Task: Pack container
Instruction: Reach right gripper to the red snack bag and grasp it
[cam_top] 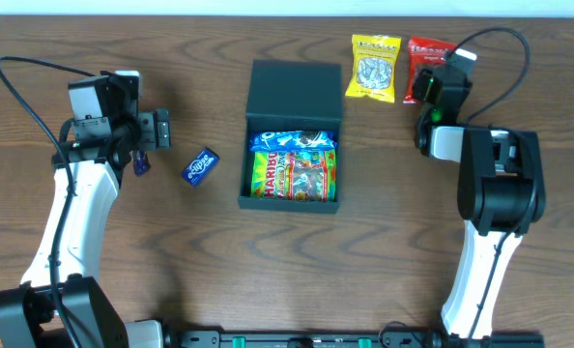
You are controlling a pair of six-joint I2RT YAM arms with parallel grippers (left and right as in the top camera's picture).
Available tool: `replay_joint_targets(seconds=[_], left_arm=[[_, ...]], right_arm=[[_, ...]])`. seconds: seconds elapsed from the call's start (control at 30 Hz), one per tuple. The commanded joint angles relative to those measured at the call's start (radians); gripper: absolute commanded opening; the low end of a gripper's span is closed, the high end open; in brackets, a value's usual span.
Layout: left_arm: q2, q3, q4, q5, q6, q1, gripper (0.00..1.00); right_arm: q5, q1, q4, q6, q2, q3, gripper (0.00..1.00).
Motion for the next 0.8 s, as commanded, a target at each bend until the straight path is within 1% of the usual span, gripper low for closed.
replay_joint_targets(seconds=[0.0, 0.07, 0.13, 0.17, 0.33, 0.43, 0.57, 0.77], left_arm=[[0.002, 0.014, -0.002, 0.003, 0.018, 0.002, 0.95], [0.002, 0.014, -0.002, 0.003, 0.018, 0.002, 0.95], [0.002, 0.014, -0.002, 0.003, 0.018, 0.002, 0.95], [0.002, 0.014, -0.002, 0.003, 0.018, 0.002, 0.95], [0.002, 0.014, -0.002, 0.003, 0.018, 0.002, 0.95], [0.002, 0.014, -0.002, 0.003, 0.018, 0.002, 0.95], [0.002, 0.014, -0.002, 0.003, 0.018, 0.002, 0.95], [0.002, 0.014, -0.002, 0.003, 0.018, 0.002, 0.95]], right_arm=[[-0.002, -0.005, -0.044, -0.003, 0.022, 0.001, 0.38], [-0.002, -0.004, -0.069, -0.003, 0.022, 0.001, 0.26], [-0.006, -0.004, -0.084, -0.004, 0.022, 0.001, 0.06], [-0.010, -0.004, -0.089, -0.003, 0.022, 0.000, 0.02], [-0.013, 0.000, -0.122, -0.003, 0.020, 0.000, 0.01], [-0.013, 0.010, -0.176, -0.003, -0.010, 0.000, 0.01], [-0.013, 0.038, -0.295, -0.004, -0.116, 0.000, 0.01], [-0.013, 0.090, -0.550, -0.005, -0.352, 0.000, 0.01]])
